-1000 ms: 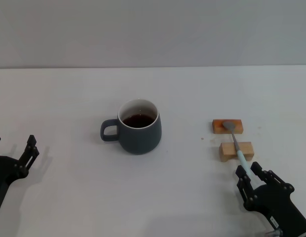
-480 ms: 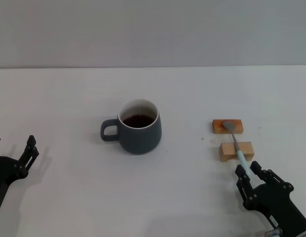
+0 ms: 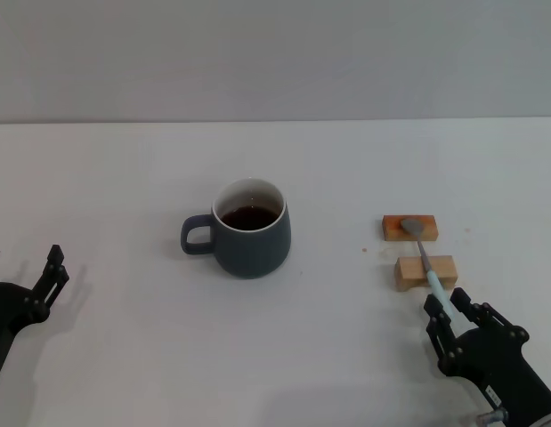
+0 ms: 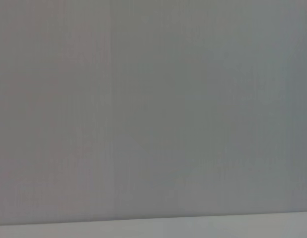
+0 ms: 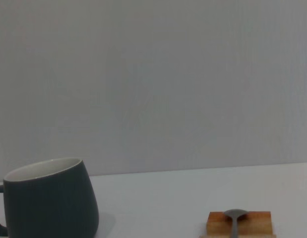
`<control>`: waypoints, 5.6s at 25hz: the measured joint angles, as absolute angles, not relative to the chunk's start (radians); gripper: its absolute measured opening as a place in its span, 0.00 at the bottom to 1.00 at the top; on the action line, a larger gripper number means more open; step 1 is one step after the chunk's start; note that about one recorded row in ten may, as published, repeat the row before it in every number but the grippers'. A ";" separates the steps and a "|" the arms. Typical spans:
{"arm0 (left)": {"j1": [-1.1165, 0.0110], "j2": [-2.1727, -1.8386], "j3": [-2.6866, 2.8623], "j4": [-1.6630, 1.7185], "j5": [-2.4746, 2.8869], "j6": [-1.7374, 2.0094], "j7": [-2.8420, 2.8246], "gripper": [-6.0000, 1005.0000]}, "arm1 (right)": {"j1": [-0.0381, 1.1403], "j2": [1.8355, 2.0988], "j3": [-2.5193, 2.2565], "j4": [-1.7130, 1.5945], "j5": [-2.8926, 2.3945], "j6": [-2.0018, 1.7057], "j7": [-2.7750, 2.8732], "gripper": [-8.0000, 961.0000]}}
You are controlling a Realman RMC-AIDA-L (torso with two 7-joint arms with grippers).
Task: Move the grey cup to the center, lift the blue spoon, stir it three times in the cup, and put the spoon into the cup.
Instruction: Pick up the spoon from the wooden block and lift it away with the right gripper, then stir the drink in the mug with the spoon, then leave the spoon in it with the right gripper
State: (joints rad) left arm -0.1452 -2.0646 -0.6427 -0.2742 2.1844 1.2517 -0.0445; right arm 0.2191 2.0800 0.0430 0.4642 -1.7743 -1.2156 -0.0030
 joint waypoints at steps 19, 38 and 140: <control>-0.147 -2.066 -0.643 -0.260 2.183 1.246 -0.046 0.86 | 0.203 2.080 0.044 0.477 -1.771 -1.256 -0.022 0.17; -0.138 -2.068 -0.633 -0.266 2.184 1.247 -0.046 0.85 | 0.199 1.735 0.320 1.321 -1.765 -0.947 -0.538 0.17; -0.086 -2.062 -0.680 -0.244 2.174 1.316 -0.049 0.85 | 0.576 2.074 1.387 1.481 -2.507 1.078 -0.291 0.17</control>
State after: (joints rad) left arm -0.0865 -2.0616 -0.6795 -0.2439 2.1736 1.3158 -0.0491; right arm 0.5760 2.0741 1.3868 1.4814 -2.5066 1.0780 -0.2911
